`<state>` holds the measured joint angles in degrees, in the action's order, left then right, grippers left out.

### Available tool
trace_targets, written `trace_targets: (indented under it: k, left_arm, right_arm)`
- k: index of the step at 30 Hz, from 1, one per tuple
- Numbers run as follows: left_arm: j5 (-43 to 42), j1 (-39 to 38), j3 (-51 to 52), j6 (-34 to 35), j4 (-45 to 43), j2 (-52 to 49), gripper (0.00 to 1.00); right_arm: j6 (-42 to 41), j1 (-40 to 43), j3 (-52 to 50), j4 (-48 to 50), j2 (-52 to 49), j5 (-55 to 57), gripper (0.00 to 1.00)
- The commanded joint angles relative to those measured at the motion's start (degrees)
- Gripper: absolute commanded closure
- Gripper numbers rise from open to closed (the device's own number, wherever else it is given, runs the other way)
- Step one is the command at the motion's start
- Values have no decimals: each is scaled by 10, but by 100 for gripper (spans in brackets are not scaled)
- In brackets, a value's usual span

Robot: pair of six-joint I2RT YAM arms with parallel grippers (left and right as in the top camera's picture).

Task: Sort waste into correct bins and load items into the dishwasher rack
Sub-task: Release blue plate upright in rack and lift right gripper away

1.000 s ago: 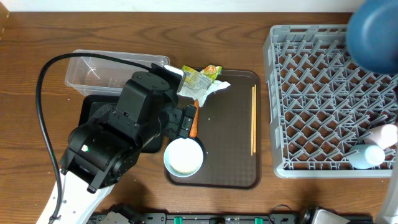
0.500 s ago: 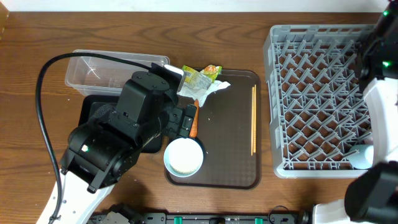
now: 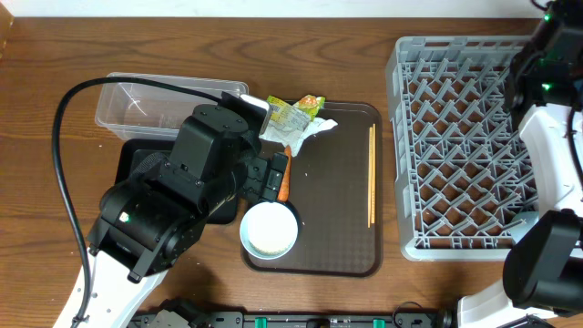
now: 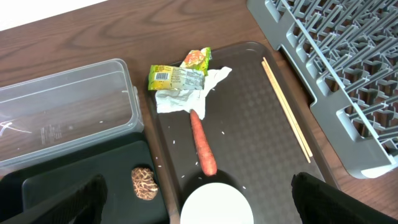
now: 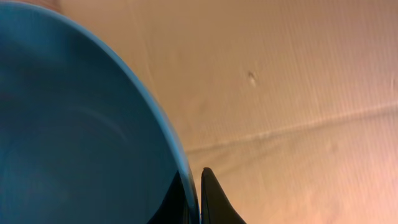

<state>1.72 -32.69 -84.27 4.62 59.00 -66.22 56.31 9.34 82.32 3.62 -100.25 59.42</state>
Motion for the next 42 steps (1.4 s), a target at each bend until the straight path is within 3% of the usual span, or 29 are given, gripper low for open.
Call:
trace_targets:
  k: [1, 8, 28, 42]
  left_arm:
    - [4, 2, -7, -3, 0, 0, 5]
    - [4, 2, -7, -3, 0, 0, 4]
    - [4, 2, -7, -3, -6, 0, 4]
    - [4, 2, -7, -3, -10, 0, 4]
  right_arm:
    - [56, -16, 5, 1, -2, -34, 99]
    - [161, -15, 5, 15, -11, -50, 99]
    - [141, 8, 4, 18, -45, -61, 99]
    - [175, 7, 4, 63, -93, -35, 99]
